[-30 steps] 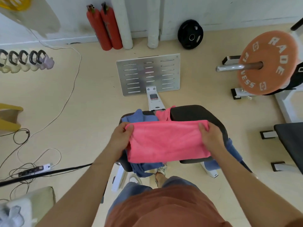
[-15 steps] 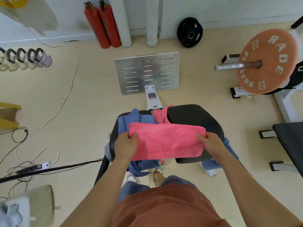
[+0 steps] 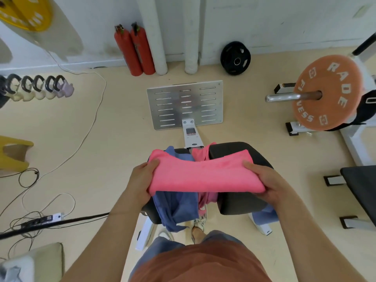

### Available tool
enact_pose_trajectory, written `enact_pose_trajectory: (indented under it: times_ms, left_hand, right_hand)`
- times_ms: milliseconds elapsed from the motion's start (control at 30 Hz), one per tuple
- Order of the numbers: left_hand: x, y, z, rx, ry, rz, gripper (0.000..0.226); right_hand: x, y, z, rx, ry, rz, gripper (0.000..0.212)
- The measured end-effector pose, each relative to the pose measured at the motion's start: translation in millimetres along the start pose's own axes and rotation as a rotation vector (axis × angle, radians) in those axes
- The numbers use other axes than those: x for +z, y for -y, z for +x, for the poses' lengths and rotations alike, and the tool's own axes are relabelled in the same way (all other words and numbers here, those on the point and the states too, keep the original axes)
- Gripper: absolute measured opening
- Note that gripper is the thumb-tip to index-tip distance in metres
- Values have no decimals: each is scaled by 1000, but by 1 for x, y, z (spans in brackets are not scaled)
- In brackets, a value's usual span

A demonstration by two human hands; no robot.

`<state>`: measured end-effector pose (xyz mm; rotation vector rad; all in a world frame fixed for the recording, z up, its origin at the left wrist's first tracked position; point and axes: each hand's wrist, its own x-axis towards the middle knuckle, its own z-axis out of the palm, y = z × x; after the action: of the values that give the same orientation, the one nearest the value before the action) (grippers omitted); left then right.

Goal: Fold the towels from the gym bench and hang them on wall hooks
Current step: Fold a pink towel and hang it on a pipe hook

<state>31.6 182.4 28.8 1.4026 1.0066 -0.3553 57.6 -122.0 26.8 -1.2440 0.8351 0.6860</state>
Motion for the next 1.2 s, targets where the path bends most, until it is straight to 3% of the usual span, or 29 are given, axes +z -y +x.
enact_pose_trajectory:
  times_ms: [67, 133, 234, 334, 400, 467, 534, 667, 734, 834, 934, 1201]
  left_hand:
    - [-5, -9, -11, 44, 29, -70, 41]
    - [-6, -20, -28, 190, 32, 2, 58]
    - [1, -46, -59, 518, 96, 197, 44]
    - [6, -71, -89, 600, 327, 170, 34]
    - [6, -82, -104, 647, 516, 173, 51]
    - [4, -88, -114, 733, 598, 265, 71]
    - [2, -92, -122, 844, 503, 341, 70]
    - [-2, -101, -135, 1114, 179, 564, 30]
    - [-5, -103, -136, 1255, 70, 714, 23]
    - [-9, -106, -136, 1406, -66, 745, 19]
    - [-11, -110, -140, 1489, -88, 793, 20]
    - [-18, -121, -150, 1430, 23, 893, 24]
  right_hand:
    - [12, 8, -9, -125, -8, -50, 27]
    - [31, 18, -24, -320, -129, -366, 23]
    - [66, 36, -53, -591, -287, -737, 22]
    - [95, 55, -85, -659, -115, -734, 27]
    - [107, 65, -105, -666, 76, -712, 31]
    - [113, 72, -122, -701, 198, -723, 35]
    - [116, 77, -135, -731, 229, -681, 39]
    - [119, 79, -152, -784, 229, -525, 41]
    - [122, 78, -159, -827, 229, -483, 38]
    - [124, 78, -165, -872, 210, -427, 37]
    - [126, 78, -169, -901, 228, -389, 38]
    - [124, 80, -182, -991, 287, -503, 29]
